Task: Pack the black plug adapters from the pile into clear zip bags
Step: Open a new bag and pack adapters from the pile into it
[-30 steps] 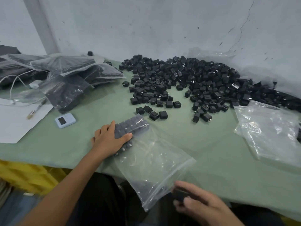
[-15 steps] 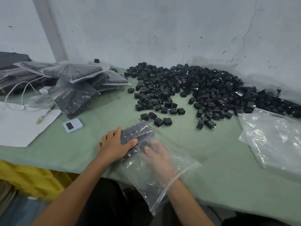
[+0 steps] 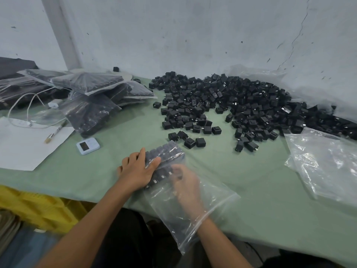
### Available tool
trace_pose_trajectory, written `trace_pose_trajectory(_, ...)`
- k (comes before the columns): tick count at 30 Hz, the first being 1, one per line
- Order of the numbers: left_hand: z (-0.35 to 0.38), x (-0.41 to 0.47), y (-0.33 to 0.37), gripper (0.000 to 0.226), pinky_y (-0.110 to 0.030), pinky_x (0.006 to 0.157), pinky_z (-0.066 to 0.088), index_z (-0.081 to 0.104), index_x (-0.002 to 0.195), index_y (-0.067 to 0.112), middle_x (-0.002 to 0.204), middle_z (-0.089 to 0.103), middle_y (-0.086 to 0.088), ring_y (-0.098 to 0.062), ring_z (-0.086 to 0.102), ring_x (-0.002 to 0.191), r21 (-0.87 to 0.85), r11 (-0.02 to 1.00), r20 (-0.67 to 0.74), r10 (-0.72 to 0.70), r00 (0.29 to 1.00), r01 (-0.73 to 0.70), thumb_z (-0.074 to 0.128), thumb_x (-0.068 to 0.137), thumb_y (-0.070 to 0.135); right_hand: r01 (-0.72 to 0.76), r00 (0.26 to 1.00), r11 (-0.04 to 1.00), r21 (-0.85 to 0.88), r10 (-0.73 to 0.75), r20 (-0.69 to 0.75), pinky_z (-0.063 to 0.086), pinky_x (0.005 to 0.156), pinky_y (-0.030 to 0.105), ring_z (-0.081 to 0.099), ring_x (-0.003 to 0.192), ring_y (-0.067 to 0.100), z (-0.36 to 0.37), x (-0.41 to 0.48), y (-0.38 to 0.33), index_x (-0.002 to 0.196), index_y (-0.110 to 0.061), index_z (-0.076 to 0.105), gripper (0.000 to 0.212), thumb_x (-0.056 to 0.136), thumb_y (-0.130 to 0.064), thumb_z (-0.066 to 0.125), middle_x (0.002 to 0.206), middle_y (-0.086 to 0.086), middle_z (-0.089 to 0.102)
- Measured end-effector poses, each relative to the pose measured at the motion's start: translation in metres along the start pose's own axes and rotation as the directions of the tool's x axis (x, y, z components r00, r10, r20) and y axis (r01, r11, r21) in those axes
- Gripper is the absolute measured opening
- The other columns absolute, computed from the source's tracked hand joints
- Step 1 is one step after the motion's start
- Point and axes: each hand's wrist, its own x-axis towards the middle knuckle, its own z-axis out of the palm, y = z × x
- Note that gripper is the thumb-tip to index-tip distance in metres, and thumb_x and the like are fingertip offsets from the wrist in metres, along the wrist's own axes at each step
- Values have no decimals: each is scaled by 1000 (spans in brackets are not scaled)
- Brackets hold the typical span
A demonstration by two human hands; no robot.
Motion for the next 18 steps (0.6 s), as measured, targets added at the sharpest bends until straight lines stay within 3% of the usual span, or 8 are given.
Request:
trace_pose_trajectory(4, -1, -2, 3, 84, -49, 115, 17, 7, 158, 31, 161, 20, 2, -29, 17, 145, 61, 998, -3, -1, 1000, 2, 19, 90, 78, 94, 995, 995, -18, -95, -16, 45, 82, 6, 65, 90, -4, 3, 0, 7, 110, -19, 71, 20, 96, -7, 63, 101, -12, 72)
trace_pose_trajectory(8, -6, 1, 8, 73, -49, 113, 17, 13, 156, 34, 161, 24, 0, -26, 23, 144, 231, 971, -24, 62, 998, -55, 17, 94, 72, 60, 998, 998, 29, -60, 7, 53, 82, 15, 64, 87, -8, 3, 1, 12, 112, -22, 70, 18, 98, -14, 62, 101, -15, 69)
trace_pose_trajectory(12, -5, 4, 18, 63, -47, 117, 9, 17, 155, 34, 164, 16, 7, -18, 17, 148, 167, 974, 5, 155, 988, -153, 25, 98, 60, 87, 996, 996, -15, -87, -1, 53, 83, 18, 66, 92, 1, 4, 0, 15, 115, -25, 69, 18, 98, -25, 62, 102, -14, 69)
trace_pose_trajectory(15, -4, 3, 18, 71, -46, 117, 12, 20, 155, 33, 160, 24, 13, -17, 24, 146, 137, 975, -10, 179, 984, -176, 28, 94, 69, 124, 991, 992, 15, -123, -57, 53, 78, 16, 66, 85, -5, 7, 2, 19, 108, -31, 73, 15, 97, -24, 65, 91, -22, 70)
trace_pose_trajectory(18, -5, 3, 17, 74, -46, 118, 12, 20, 155, 33, 160, 25, 13, -17, 24, 146, 125, 978, -7, 171, 985, -169, 29, 92, 71, 121, 993, 991, 55, -121, -15, 55, 81, 25, 68, 87, -1, 6, 4, 20, 105, -36, 72, 20, 97, -20, 64, 91, -22, 71)
